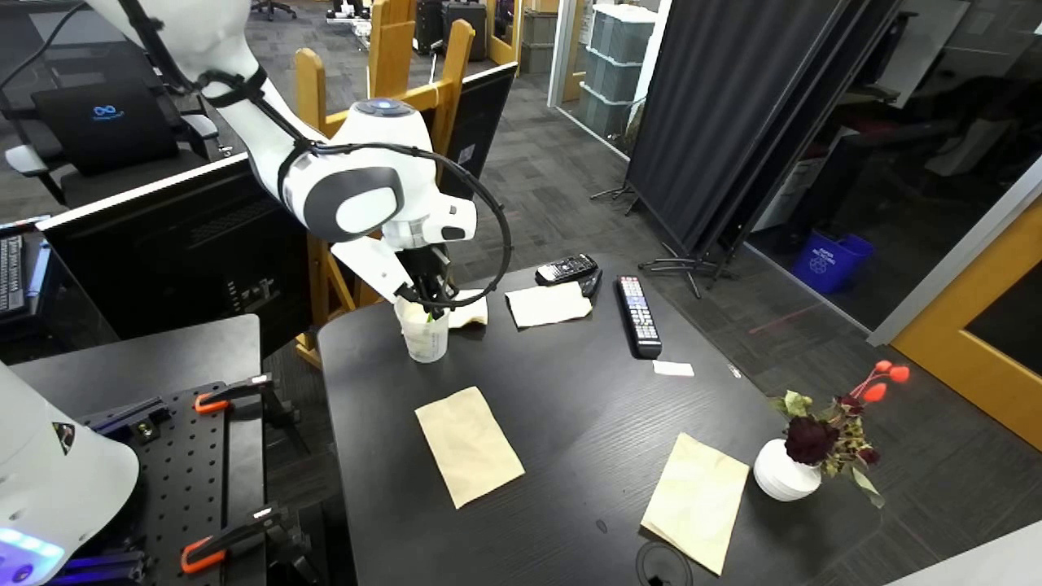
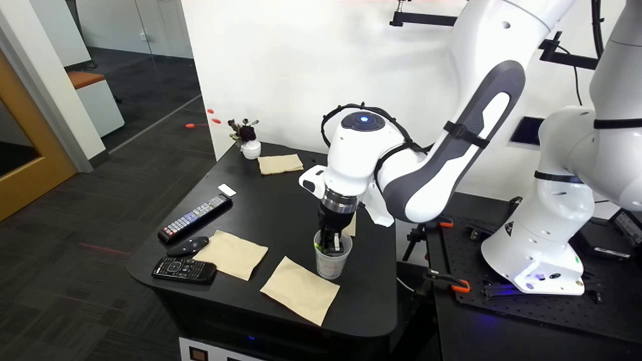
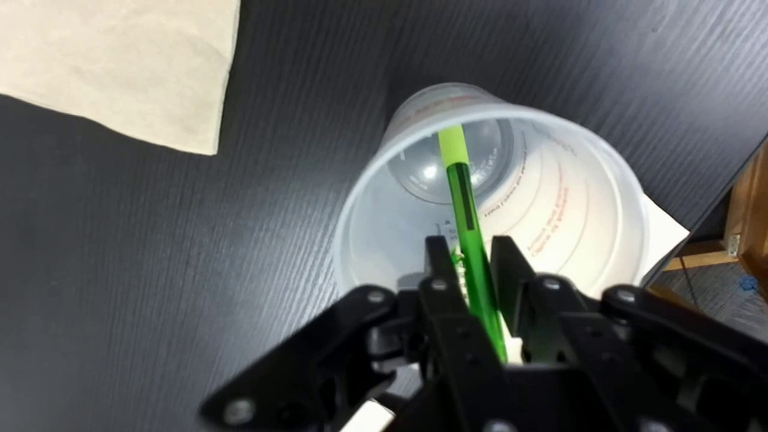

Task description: Remove the pen from the cup.

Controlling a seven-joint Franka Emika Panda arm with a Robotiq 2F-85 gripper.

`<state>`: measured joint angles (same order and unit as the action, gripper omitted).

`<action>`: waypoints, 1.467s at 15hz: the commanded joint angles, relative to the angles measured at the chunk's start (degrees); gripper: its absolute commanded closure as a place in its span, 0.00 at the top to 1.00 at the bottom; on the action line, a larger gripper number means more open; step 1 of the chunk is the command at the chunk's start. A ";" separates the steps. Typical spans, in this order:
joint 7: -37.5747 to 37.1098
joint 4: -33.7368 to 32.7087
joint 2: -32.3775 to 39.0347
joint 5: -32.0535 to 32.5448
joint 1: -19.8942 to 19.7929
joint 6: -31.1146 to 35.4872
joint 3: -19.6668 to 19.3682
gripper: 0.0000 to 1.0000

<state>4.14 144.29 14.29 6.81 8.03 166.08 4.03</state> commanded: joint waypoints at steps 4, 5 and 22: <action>-2.68 -0.23 -0.78 1.75 1.05 1.24 -1.14 0.04; -2.93 -0.02 -1.24 1.75 1.12 1.13 -1.20 0.04; -8.10 6.04 -24.17 3.56 -1.16 -0.78 0.61 0.04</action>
<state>-2.71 147.79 -3.73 10.48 8.73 166.11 3.91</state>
